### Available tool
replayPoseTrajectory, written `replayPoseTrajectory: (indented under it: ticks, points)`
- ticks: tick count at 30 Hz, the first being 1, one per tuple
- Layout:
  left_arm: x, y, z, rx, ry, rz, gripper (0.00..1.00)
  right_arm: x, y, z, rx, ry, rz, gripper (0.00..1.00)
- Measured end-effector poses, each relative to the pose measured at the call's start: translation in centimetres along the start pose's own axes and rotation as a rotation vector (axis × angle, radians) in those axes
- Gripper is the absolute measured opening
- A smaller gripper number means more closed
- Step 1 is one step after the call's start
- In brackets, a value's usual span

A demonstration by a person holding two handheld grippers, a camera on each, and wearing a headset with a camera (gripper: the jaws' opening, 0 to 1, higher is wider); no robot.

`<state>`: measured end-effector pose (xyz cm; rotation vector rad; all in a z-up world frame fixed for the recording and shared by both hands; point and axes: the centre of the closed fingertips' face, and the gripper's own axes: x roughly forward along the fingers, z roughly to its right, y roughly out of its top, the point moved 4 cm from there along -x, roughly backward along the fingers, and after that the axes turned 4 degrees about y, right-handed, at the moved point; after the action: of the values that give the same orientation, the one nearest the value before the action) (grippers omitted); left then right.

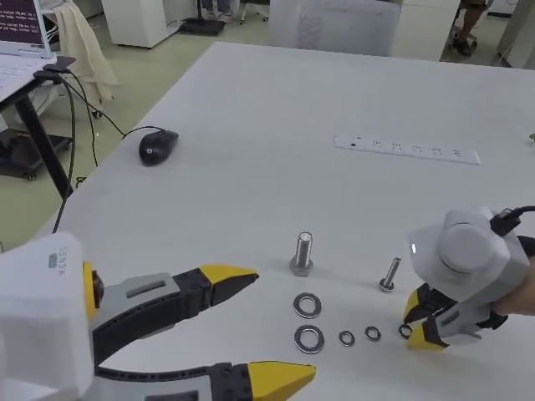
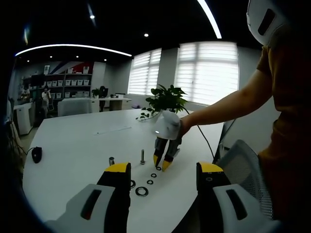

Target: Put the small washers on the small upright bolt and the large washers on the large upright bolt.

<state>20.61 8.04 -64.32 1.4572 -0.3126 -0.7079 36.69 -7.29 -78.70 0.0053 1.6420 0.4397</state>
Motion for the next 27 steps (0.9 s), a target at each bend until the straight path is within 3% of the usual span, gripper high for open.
replayPoseTrajectory:
  ticks: [13, 27]
  points:
    - [-0.11, -0.25, -0.22, -0.002, 0.010, -0.002, 0.53, 0.02, 0.14, 0.21, -0.042, -0.005, -0.018, 0.14]
    - [0.04, -0.21, -0.33, 0.000, 0.005, -0.002, 0.53, -0.09, 0.39, 0.10, -0.002, -0.006, -0.020, 0.11]
